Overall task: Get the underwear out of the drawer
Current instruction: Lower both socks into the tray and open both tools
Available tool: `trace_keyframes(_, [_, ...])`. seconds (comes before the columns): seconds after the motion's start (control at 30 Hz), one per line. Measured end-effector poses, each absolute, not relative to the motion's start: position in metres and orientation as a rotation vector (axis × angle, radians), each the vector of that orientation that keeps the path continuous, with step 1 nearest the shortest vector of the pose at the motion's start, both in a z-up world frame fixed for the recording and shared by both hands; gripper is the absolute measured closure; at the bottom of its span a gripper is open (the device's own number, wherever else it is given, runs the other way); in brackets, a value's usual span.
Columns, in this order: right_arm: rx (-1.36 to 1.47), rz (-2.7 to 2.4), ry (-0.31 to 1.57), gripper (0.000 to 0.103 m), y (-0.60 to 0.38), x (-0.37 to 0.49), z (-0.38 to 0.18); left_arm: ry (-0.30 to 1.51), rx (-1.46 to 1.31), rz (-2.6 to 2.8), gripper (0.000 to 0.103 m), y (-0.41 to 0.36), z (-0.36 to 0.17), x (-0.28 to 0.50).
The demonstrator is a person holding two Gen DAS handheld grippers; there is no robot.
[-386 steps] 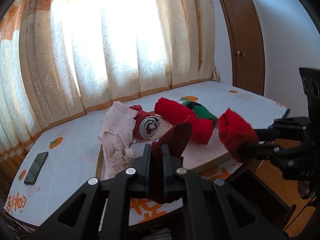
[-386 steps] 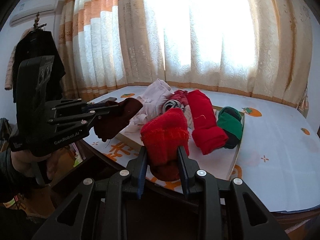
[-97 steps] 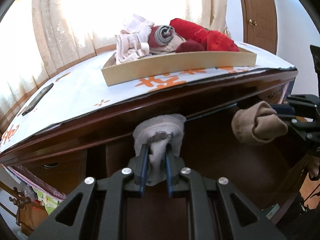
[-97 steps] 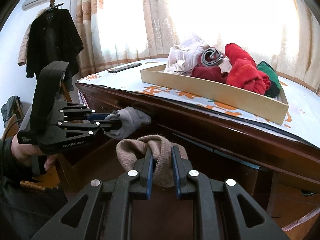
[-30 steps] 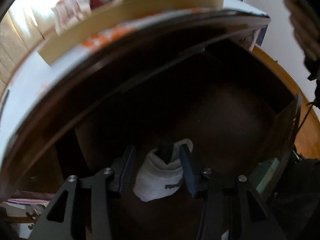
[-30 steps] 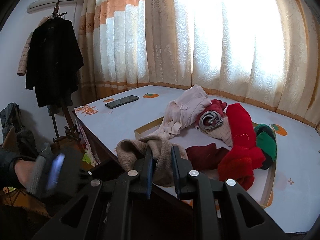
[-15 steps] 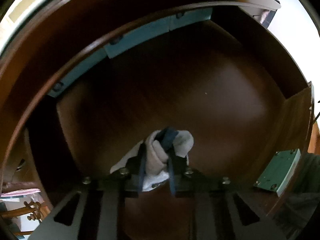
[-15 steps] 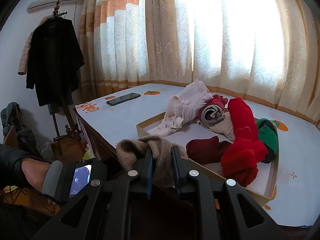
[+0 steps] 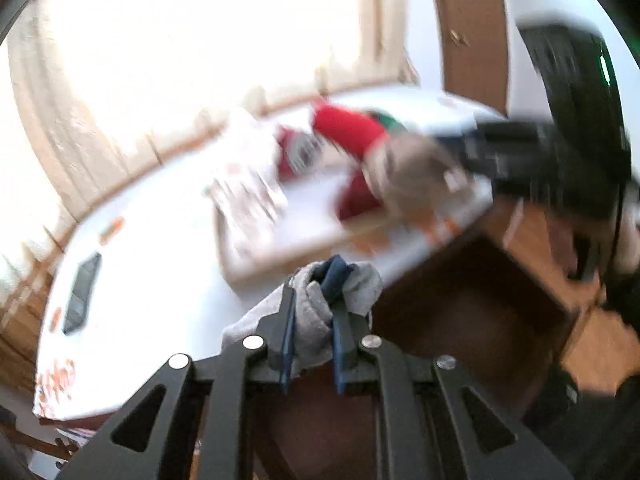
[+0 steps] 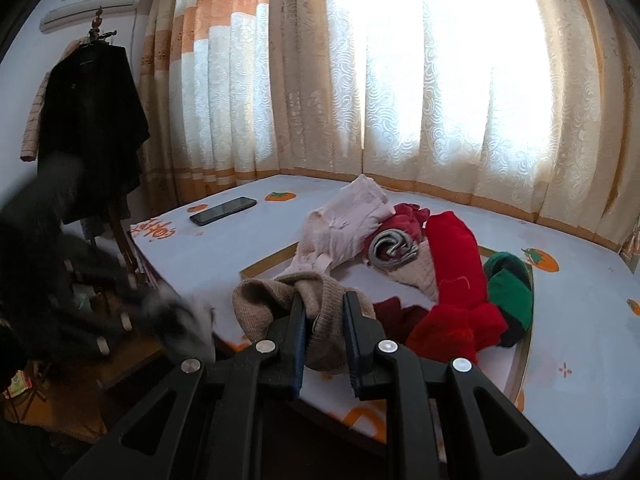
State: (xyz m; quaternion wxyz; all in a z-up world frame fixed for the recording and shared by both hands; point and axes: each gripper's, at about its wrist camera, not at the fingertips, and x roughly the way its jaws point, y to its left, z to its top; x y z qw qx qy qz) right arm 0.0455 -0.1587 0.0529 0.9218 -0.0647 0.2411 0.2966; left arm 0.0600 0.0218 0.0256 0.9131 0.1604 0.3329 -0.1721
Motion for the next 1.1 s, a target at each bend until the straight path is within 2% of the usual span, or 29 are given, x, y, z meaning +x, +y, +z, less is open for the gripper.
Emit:
trace_keyframes(0.2, [-0.111, 0.566, 0.525, 0.084, -0.152, 0.084, 0.051, 0.621, 0.314, -0.273, 0.090, 0.016, 0.039, 0.112])
trace_keyframes(0.5, [-0.119, 0.526, 0.583, 0.084, -0.141, 0.125, 0.034, 0.660, 0.300, -0.220, 0.089, 0.011, 0.006, 0.175])
trace_keyframes(0.7, [-0.104, 0.533, 0.649, 0.082, -0.141, 0.138, 0.023, 0.713, 0.297, -0.210, 0.079, 0.010, -0.015, 0.183])
trace_keyframes(0.73, [-0.096, 0.531, 0.647, 0.082, -0.142, 0.137, 0.024, 0.713, 0.295, -0.209, 0.074, 0.011, -0.015, 0.183])
trace_keyframes(0.8, [-0.065, 0.539, 0.639, 0.072, -0.148, 0.134, 0.028, 0.704, 0.291, -0.205, 0.057, 0.013, -0.012, 0.178])
trace_keyframes(0.83, [-0.062, 0.538, 0.631, 0.054, -0.150, 0.132, 0.030, 0.694, 0.291, -0.200, 0.044, 0.013, -0.010, 0.176])
trace_keyframes(0.87, [-0.061, 0.529, 0.609, 0.035, -0.152, 0.128, 0.033, 0.675, 0.292, -0.196, 0.038, 0.014, -0.006, 0.172])
trace_keyframes(0.9, [-0.056, 0.518, 0.584, 0.029, -0.154, 0.124, 0.037, 0.662, 0.291, -0.198, 0.037, 0.014, -0.003, 0.169])
trace_keyframes(0.93, [-0.046, 0.509, 0.558, 0.026, -0.157, 0.119, 0.041, 0.649, 0.289, -0.202, 0.036, 0.014, 0.002, 0.163])
trace_keyframes(1.1, [-0.016, 0.501, 0.513, 0.026, -0.168, 0.101, 0.057, 0.582, 0.247, -0.202, 0.023, 0.021, 0.022, 0.140])
